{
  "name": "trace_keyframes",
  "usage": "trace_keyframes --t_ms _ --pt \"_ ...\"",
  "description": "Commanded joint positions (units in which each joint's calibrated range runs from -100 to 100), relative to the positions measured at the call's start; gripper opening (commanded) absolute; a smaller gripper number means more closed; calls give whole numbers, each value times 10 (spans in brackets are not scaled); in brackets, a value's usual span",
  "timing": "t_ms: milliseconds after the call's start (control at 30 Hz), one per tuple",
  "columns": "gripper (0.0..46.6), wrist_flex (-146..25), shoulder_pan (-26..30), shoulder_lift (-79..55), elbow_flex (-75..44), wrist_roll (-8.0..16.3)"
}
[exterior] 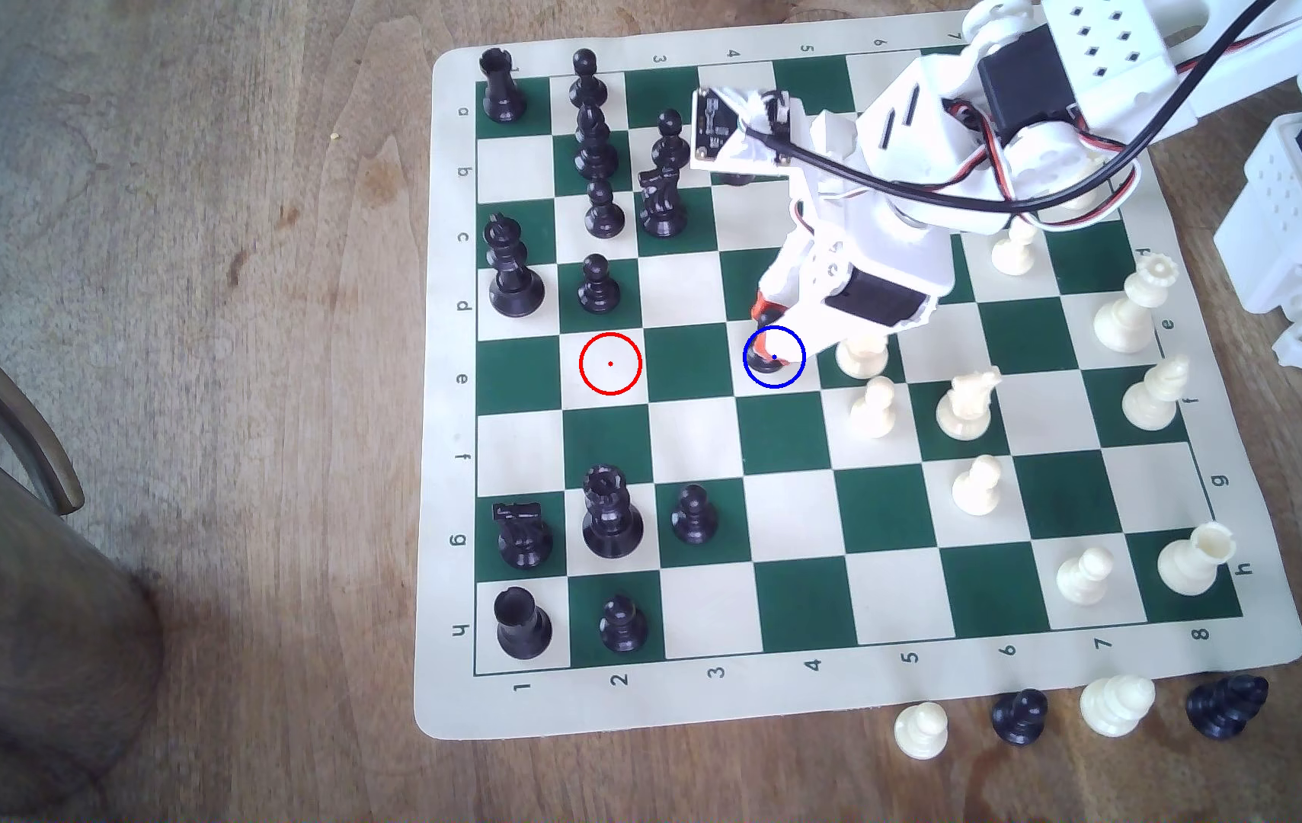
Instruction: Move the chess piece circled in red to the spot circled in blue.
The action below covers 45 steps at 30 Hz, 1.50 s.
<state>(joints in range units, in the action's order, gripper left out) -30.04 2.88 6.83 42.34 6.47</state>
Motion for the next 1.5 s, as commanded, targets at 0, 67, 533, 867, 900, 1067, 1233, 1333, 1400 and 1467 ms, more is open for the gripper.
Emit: trace_keyframes --t_ms 0,67,533,867,900,1067,1233,1333,1400,1467 --pt "2 10 0 8 -6 -3" --pt "2 10 1 6 -6 -4" --pt "184 47 -6 8 30 -16" --pt "203 56 -31 130 17 -16" --pt "202 70 -34 153 24 -15" --pt "204 174 -36 298 98 -16" --pt "227 324 -35 460 265 -20" --pt "192 384 -22 624 424 -41" --pt "148 382 -30 682 471 -44" --pt "20 415 -53 746 531 -44"
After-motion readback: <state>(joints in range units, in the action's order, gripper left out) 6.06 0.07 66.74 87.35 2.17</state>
